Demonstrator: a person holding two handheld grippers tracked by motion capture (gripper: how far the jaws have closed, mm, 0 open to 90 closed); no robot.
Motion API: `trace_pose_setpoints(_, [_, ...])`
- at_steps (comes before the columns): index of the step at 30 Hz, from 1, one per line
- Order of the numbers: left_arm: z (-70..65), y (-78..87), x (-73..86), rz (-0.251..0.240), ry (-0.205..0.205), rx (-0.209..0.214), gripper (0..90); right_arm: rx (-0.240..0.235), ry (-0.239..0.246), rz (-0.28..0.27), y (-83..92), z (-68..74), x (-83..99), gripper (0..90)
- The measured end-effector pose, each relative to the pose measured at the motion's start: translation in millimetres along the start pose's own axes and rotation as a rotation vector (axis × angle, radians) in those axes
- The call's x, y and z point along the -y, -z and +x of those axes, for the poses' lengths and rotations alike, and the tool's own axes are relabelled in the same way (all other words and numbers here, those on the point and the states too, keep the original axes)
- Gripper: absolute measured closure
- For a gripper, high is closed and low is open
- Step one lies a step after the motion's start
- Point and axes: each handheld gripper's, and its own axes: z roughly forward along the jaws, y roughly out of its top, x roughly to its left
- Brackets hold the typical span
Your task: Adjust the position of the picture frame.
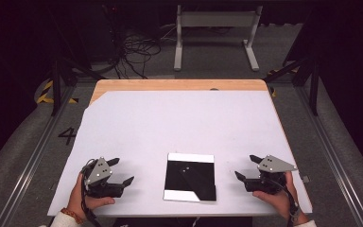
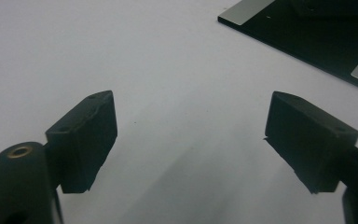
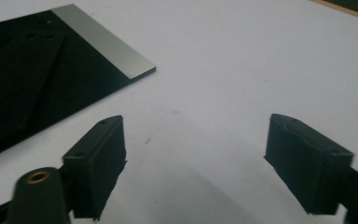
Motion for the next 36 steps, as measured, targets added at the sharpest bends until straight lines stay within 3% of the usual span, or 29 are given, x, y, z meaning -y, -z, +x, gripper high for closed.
trace_pose_setpoints(2, [-1.3, -1.7, -0.4, 0.011, -0.001, 0.002, 19.7, -0.003, 0.009, 0.005, -0.9, 0.7, 0.5, 25.2])
trace_pose_setpoints(4, [-3.9, -4.4, -0.4, 0.027, -0.009, 0.032, 22.2, -0.008, 0.007, 0.021, -2.6, 0.9, 1.2, 30.7])
trace_pose_setpoints(6, [-7.2, -6.5, -1.1, 0.046, -0.032, 0.044, 23.8, -0.020, -0.005, 0.034, -4.0, 0.7, 1.5, 36.2])
trace_pose_setpoints(16, [-22.2, -13.3, -6.4, 0.059, -0.078, 0.113, 33.1, -0.090, -0.005, 0.055, -8.1, 7.1, 0.8, 58.3])
trace_pose_setpoints(25, [-38.9, -16.5, -11.9, 0.079, -0.117, 0.196, 54.3, -0.164, 0.008, 0.039, -8.3, 23.2, -6.0, 73.0])
trace_pose_setpoints(36, [-58.8, -24.8, -17.7, 0.113, -0.164, 0.296, 79.2, -0.247, 0.040, 0.083, -13.5, 43.8, -8.4, 86.0])
